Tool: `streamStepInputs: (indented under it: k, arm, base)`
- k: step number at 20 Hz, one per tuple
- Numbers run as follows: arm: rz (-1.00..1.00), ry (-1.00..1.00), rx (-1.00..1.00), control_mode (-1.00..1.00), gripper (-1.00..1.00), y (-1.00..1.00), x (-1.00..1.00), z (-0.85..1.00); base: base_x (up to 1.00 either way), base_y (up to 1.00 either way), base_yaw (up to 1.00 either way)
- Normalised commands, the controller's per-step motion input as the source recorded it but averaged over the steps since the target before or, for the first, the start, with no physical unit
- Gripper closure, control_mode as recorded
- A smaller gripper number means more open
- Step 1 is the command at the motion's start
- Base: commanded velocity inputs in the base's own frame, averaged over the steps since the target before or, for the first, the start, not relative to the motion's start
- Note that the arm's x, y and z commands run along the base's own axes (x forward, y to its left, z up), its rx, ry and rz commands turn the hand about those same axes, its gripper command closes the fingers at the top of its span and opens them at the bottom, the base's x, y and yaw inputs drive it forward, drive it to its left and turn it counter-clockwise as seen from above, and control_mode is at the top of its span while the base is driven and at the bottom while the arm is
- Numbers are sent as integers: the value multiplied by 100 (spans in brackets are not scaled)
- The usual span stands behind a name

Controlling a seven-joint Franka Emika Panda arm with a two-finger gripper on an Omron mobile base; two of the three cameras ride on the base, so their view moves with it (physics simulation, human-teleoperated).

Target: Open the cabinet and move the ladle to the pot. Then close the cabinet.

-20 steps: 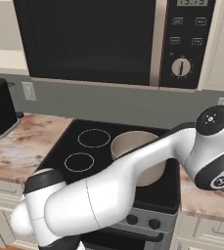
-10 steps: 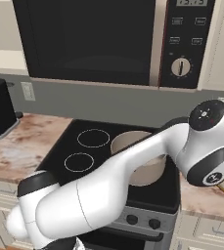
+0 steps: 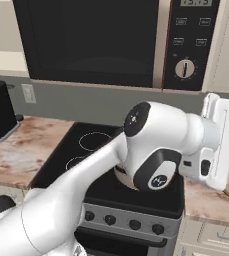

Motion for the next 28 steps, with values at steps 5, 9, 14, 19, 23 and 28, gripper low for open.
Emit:
streamStepInputs:
  k: [5,9,14,19,23,28]
  arm:
    - [-3,-1,-12,-100,100,81,26,-3]
    - [0,0,-13,-100,100,81,37,0]
    - [0,-1,-11,-100,100,56,29,0]
    - [0,0,-4,-100,100,37,20,0]
    - [0,0,0,-100,100,3,15,-3]
    - [0,0,0,-100,100,3,27,-10]
  base:
    - [0,0,0]
    - [0,0,0]
    - [0,0,0]
    - [0,0,0]
    - [0,0,0]
    - [0,0,0]
